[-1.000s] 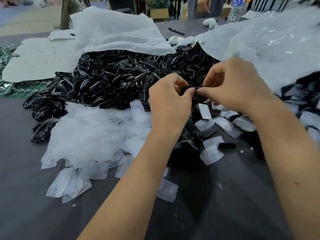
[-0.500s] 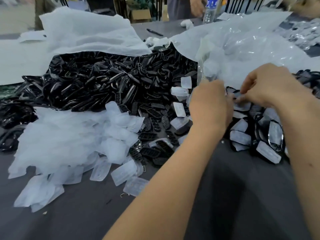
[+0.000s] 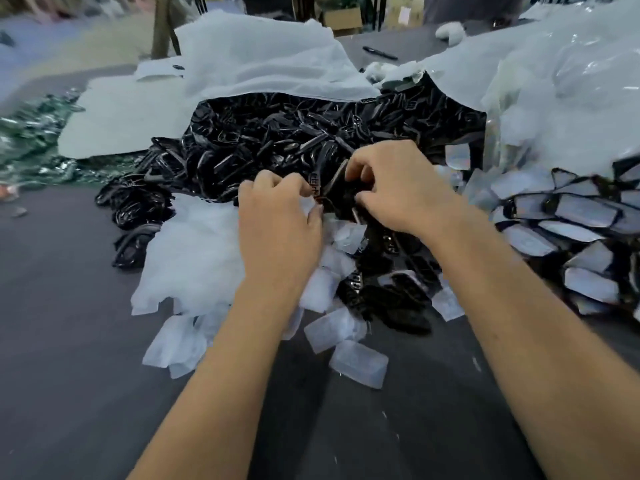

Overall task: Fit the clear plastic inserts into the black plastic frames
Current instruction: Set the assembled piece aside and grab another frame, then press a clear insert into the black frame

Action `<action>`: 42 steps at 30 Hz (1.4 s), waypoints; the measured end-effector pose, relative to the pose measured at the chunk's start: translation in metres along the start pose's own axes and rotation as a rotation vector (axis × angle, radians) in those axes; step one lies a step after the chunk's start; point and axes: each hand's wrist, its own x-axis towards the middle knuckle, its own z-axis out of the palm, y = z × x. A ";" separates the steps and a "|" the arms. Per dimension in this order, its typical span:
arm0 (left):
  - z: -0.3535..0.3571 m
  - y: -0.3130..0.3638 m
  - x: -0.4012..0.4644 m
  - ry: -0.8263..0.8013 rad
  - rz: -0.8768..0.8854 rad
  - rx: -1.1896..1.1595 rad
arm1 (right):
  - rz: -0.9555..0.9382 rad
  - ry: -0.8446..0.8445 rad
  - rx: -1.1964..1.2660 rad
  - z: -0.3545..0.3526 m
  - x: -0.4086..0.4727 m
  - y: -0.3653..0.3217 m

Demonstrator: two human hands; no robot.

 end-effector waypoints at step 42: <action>0.004 -0.014 0.018 0.291 -0.258 -0.825 | -0.240 0.138 0.207 0.030 0.011 0.008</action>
